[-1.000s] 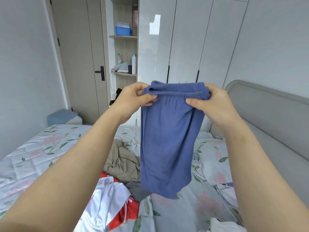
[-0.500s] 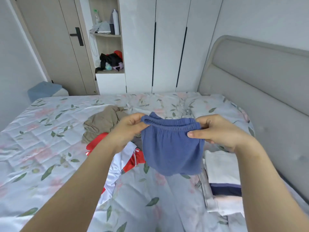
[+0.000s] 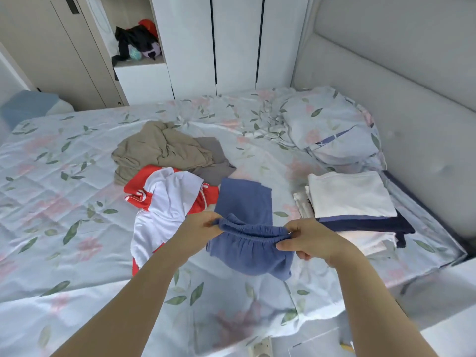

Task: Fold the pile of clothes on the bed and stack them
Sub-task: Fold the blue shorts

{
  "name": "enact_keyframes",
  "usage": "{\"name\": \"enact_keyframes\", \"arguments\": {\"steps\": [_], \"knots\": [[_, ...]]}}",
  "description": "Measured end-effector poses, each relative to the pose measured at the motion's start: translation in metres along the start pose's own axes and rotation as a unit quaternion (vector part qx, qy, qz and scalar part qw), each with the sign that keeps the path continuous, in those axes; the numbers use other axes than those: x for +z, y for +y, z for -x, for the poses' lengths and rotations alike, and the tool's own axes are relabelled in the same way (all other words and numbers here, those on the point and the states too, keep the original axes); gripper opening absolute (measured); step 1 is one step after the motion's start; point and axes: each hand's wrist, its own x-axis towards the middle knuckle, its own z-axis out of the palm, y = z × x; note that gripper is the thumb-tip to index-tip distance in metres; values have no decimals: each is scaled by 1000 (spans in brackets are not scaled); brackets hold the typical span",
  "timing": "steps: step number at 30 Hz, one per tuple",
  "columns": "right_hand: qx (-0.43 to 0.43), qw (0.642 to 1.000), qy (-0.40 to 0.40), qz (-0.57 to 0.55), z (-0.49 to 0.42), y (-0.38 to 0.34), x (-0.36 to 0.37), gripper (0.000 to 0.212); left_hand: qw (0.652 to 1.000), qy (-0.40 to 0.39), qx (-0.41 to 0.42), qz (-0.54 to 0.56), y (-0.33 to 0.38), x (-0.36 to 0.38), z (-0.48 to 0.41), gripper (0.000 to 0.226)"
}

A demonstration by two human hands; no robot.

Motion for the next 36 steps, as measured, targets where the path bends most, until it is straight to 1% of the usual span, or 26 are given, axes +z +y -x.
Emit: {"name": "enact_keyframes", "arguments": {"steps": [4,6,8,9,10,12,13,14,16,17,18,21,24,26,29,31,32,34,35,36], "knots": [[32,998,43,-32,-46,21,2,11,998,25,-31,-54,-20,11,-36,10],[42,995,69,-62,-75,26,-1,12,996,48,-71,-23,-23,15,-61,7],[46,990,93,-92,-110,26,-8,5,992,60,-111,29,-21,17,-92,7],[45,987,111,-104,-128,26,-11,8,988,74,-129,47,-22,18,-111,8],[42,984,131,-114,-147,25,-15,12,984,92,-143,59,-23,19,-130,11],[28,977,169,-129,-181,25,-19,10,979,118,-153,62,-30,21,-169,21],[18,973,186,-136,-197,25,-20,16,983,105,-142,57,-37,24,-187,26],[12,972,188,-138,-211,27,-20,24,987,74,-131,57,-43,27,-201,35],[16,980,166,-111,-233,36,-18,40,990,12,-136,42,-64,34,-222,65],[12,985,148,-87,-241,44,-14,49,987,-5,-157,13,-76,38,-227,73],[9,989,131,-63,-248,56,-9,54,984,-13,-176,-29,-88,42,-228,73],[51,995,80,-4,-259,92,14,53,963,-40,-206,-171,-128,59,-217,57],[82,991,26,101,-261,125,40,50,919,-103,-251,-284,-161,82,-197,57],[74,981,-24,180,-257,147,58,50,898,-157,-241,-334,-184,96,-183,58],[58,956,-97,269,-252,181,84,53,872,-234,-181,-390,-214,118,-162,65],[67,935,-141,318,-248,204,99,57,834,-286,-158,-444,-234,127,-151,73],[59,927,-144,341,-245,215,105,63,814,-307,-147,-471,-243,130,-145,79],[15,914,-132,383,-240,237,113,87,804,-300,-80,-507,-260,132,-137,96],[-1,907,-124,403,-239,250,118,99,808,-284,-49,-514,-268,133,-134,102],[-19,902,-110,417,-238,262,121,105,813,-255,-11,-523,-279,134,-130,102]]}}
